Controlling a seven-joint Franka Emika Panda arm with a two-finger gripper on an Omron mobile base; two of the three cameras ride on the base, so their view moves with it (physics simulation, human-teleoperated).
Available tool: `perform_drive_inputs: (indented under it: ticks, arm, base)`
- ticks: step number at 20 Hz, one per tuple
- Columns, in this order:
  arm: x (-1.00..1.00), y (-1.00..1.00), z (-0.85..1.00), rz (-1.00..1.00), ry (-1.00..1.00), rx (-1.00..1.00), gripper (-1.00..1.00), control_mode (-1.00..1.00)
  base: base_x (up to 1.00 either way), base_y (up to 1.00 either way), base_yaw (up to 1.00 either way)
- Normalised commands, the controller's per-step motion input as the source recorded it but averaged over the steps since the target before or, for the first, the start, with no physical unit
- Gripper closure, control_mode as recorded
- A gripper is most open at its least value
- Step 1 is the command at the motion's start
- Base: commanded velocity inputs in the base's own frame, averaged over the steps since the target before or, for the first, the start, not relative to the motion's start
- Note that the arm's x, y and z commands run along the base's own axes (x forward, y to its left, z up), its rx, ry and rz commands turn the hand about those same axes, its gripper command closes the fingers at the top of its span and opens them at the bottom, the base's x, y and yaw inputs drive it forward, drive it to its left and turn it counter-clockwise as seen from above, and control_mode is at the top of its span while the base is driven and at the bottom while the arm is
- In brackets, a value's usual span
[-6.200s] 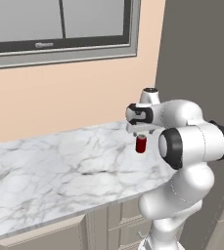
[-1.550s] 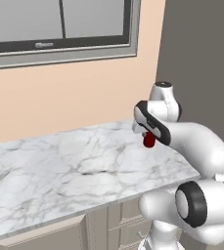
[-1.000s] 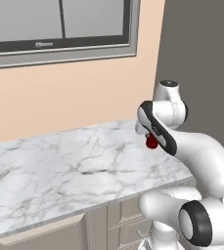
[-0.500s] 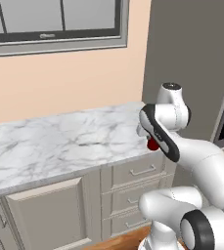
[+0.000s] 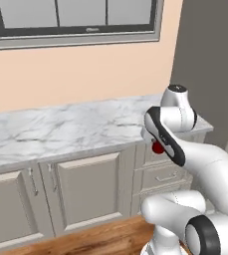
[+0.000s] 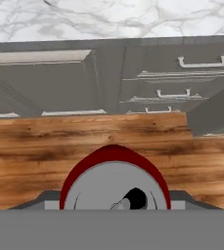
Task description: Four empty soda cans are scattered around the kitchen. Gather all the cans and cluster them next to the stove for recycling.
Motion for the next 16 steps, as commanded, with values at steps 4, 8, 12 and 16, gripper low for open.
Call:
perform_drive_inputs:
  ticks: [4, 8, 12, 16]
  arm:
    - [0.0, 0.0, 0.0, 0.0, 0.0, 0.0, 1.0, 1.0]
    - [0.0, 0.0, 0.0, 0.0, 0.0, 0.0, 1.0, 1.0]
    - [0.0, 0.0, 0.0, 0.0, 0.0, 0.0, 1.0, 1.0]
    - [0.0, 0.0, 0.0, 0.0, 0.0, 0.0, 1.0, 1.0]
  base:
    - [-0.3, 0.56, 0.4]
    - [-0.17, 0.33, 0.49]
    - [-0.12, 0.24, 0.5]
    - [-0.1, 0.21, 0.5]
